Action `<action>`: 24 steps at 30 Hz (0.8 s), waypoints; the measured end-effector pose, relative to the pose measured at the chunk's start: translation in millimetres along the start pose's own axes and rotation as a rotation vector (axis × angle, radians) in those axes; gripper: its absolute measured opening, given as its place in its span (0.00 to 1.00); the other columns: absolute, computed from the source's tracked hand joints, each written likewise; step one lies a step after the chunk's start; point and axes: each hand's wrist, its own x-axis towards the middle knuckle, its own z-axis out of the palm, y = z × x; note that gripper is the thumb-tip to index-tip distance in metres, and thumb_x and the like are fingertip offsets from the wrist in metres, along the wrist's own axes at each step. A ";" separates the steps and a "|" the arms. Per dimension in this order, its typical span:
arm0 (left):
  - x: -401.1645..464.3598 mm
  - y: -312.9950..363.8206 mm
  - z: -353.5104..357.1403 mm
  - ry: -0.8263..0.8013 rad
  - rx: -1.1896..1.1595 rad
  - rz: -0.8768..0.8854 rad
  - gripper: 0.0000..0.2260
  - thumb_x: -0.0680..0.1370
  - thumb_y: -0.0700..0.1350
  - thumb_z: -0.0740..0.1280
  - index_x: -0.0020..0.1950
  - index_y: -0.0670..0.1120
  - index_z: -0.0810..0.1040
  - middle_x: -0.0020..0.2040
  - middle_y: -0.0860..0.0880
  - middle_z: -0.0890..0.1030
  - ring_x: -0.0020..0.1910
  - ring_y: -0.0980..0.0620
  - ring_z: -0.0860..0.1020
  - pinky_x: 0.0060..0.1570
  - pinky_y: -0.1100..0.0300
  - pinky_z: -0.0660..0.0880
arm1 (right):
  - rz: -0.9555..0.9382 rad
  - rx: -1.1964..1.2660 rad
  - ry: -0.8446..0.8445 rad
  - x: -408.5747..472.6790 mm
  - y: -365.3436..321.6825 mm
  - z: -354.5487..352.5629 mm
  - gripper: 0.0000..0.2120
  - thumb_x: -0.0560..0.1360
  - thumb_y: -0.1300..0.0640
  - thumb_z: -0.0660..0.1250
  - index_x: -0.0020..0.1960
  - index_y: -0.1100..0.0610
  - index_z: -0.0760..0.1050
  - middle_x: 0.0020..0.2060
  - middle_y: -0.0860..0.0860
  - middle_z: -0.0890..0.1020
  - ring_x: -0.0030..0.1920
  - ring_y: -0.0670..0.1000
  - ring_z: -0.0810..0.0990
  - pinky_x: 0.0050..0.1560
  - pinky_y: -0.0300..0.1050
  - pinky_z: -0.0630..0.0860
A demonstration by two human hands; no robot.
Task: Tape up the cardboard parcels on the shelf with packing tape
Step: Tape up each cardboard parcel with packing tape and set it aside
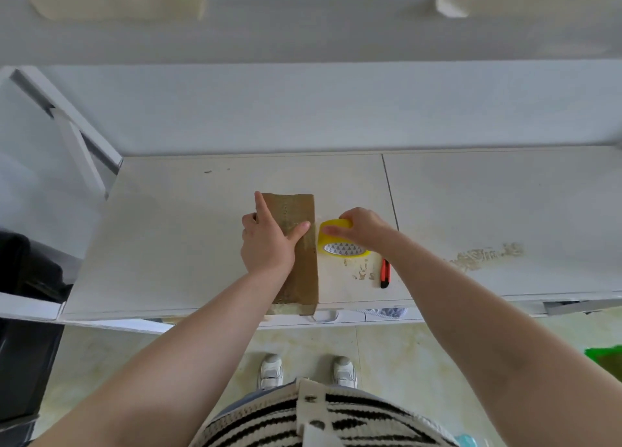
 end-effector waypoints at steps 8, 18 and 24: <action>17.4 12.9 2.0 -0.045 -0.033 -0.051 0.46 0.74 0.65 0.68 0.81 0.52 0.43 0.71 0.39 0.63 0.67 0.38 0.70 0.58 0.42 0.71 | 0.048 -0.224 0.061 1.0 -8.9 -23.6 0.27 0.74 0.30 0.61 0.48 0.55 0.74 0.36 0.49 0.74 0.43 0.52 0.77 0.40 0.44 0.70; 16.4 10.9 -1.2 -0.067 -0.048 -0.028 0.48 0.73 0.67 0.67 0.80 0.52 0.41 0.74 0.41 0.62 0.70 0.39 0.68 0.63 0.43 0.69 | 0.099 -0.202 0.109 7.4 1.6 -24.4 0.30 0.70 0.25 0.59 0.43 0.53 0.75 0.34 0.49 0.76 0.41 0.52 0.79 0.41 0.44 0.74; 19.0 11.1 -3.0 -0.092 -0.062 -0.042 0.48 0.73 0.66 0.68 0.80 0.53 0.42 0.74 0.42 0.63 0.70 0.40 0.68 0.60 0.45 0.71 | 0.091 -0.149 0.039 18.6 7.6 -13.4 0.29 0.69 0.25 0.60 0.35 0.52 0.70 0.33 0.49 0.76 0.40 0.53 0.78 0.43 0.46 0.73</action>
